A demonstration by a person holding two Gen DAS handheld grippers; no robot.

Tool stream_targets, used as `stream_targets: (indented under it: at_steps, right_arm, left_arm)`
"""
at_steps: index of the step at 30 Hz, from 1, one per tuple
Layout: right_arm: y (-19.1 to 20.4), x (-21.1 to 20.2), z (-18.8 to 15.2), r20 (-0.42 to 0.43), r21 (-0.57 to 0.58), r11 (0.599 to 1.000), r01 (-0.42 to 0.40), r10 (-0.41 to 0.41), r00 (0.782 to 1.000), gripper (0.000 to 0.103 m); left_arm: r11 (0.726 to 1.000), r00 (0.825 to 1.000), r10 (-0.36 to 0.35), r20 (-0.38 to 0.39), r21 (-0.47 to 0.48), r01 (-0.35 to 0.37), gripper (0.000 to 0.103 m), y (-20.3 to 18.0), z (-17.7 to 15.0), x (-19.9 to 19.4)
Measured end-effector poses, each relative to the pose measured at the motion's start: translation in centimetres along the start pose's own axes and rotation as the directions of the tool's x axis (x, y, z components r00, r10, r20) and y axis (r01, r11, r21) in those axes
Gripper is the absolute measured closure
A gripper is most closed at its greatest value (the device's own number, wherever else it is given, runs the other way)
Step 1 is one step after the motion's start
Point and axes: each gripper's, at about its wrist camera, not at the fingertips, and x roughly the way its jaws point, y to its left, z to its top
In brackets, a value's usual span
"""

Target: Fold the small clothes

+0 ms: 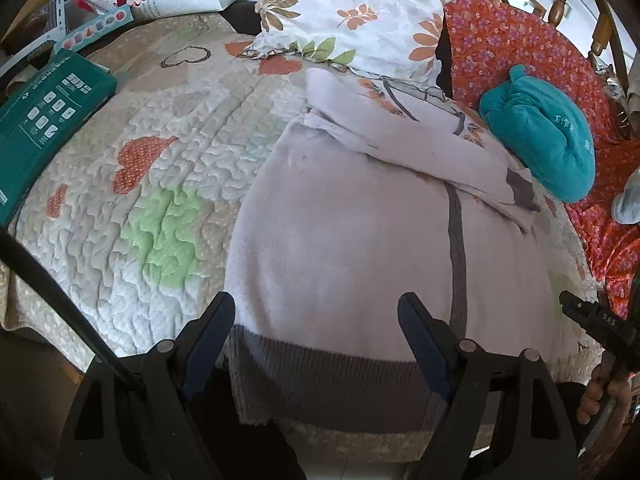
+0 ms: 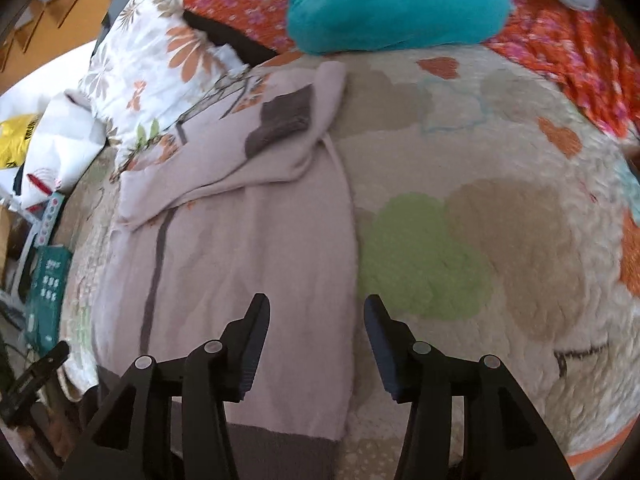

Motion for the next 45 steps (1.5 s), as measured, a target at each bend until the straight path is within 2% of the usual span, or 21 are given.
stream_targets:
  at_steps: [3, 7, 12, 15, 17, 18, 19, 20, 21, 23, 25, 31, 36, 39, 45]
  right_arm:
    - [-0.6, -0.2, -1.2, 0.026, 0.013, 0.999, 0.032, -0.032, 0.999, 0.045]
    - [-2.1, 0.4, -2.7, 0.009, 0.058, 0.998, 0.038, -0.039, 0.999, 0.045]
    - [-2.5, 0.1, -3.1, 0.001, 0.083, 0.996, -0.013, 0.013, 1.000, 0.043]
    - [-2.7, 0.4, -3.2, -0.014, 0.103, 0.994, -0.043, 0.045, 0.999, 0.040]
    - [-2.9, 0.3, -3.4, -0.018, 0.123, 0.988, -0.096, 0.099, 0.995, 0.040]
    - [-3.0, 0.3, -3.6, -0.023, 0.136, 0.980, -0.147, 0.151, 0.988, 0.040]
    - [-3.1, 0.7, -3.9, -0.040, 0.160, 0.962, -0.222, 0.231, 0.972, 0.040]
    - [-3.2, 1.4, -4.4, -0.074, 0.199, 0.930, -0.308, 0.327, 0.942, 0.040]
    - [-3.2, 1.8, -4.8, -0.089, 0.220, 0.913, -0.344, 0.370, 0.925, 0.040]
    - [-2.6, 1.7, -5.2, -0.084, 0.206, 0.913, -0.353, 0.376, 0.923, 0.040]
    - [-2.2, 1.9, -5.4, -0.095, 0.202, 0.902, -0.383, 0.407, 0.908, 0.040]
    - [-1.2, 2.1, -6.0, -0.108, 0.199, 0.884, -0.424, 0.449, 0.887, 0.040]
    - [-0.7, 2.6, -6.5, -0.129, 0.206, 0.873, -0.442, 0.472, 0.872, 0.046]
    - [-0.2, 2.6, -7.1, -0.140, 0.199, 0.878, -0.435, 0.465, 0.874, 0.049]
    - [1.1, 2.1, -8.2, -0.152, 0.112, 0.924, -0.367, 0.381, 0.912, 0.056]
  left_arm:
    - [1.000, 1.000, 0.003, 0.007, -0.015, -0.003, 0.021, 1.2, 0.1, -0.4]
    - [0.999, 1.000, 0.000, 0.003, -0.046, 0.000, 0.021, 3.5, 1.0, 1.0]
    - [0.997, 0.999, -0.016, -0.049, -0.072, 0.013, 0.021, 5.8, 1.8, 4.6]
    - [0.995, 0.992, -0.061, -0.107, -0.080, 0.053, 0.028, 6.3, 1.5, 7.3]
    - [0.998, 0.996, -0.045, -0.077, -0.050, 0.041, 0.029, 5.8, 1.0, 7.1]
    - [0.998, 0.995, -0.062, -0.075, -0.033, 0.059, 0.030, 5.5, 0.7, 6.9]
    - [0.995, 0.992, -0.103, -0.078, -0.026, 0.101, 0.038, 5.2, 0.3, 6.8]
    - [0.991, 0.987, -0.136, -0.088, -0.028, 0.134, 0.041, 5.2, 0.0, 6.8]
    - [0.988, 0.984, -0.156, -0.089, -0.028, 0.154, 0.041, 5.1, -0.5, 6.6]
    - [0.983, 0.979, -0.185, -0.088, -0.033, 0.183, 0.044, 5.1, -1.2, 6.4]
    - [0.974, 0.970, -0.225, -0.091, -0.056, 0.220, 0.049, 5.3, -1.9, 6.2]
    - [0.954, 0.953, -0.289, -0.094, -0.104, 0.280, 0.060, 5.8, -3.1, 5.6]
    - [0.942, 0.946, -0.313, -0.084, -0.156, 0.298, 0.060, 6.2, -3.9, 5.7]
    - [0.946, 0.951, -0.300, -0.079, -0.156, 0.285, 0.060, 6.0, -4.3, 5.6]
    - [0.972, 0.971, -0.225, -0.085, -0.090, 0.217, 0.057, 4.7, -5.5, 5.4]
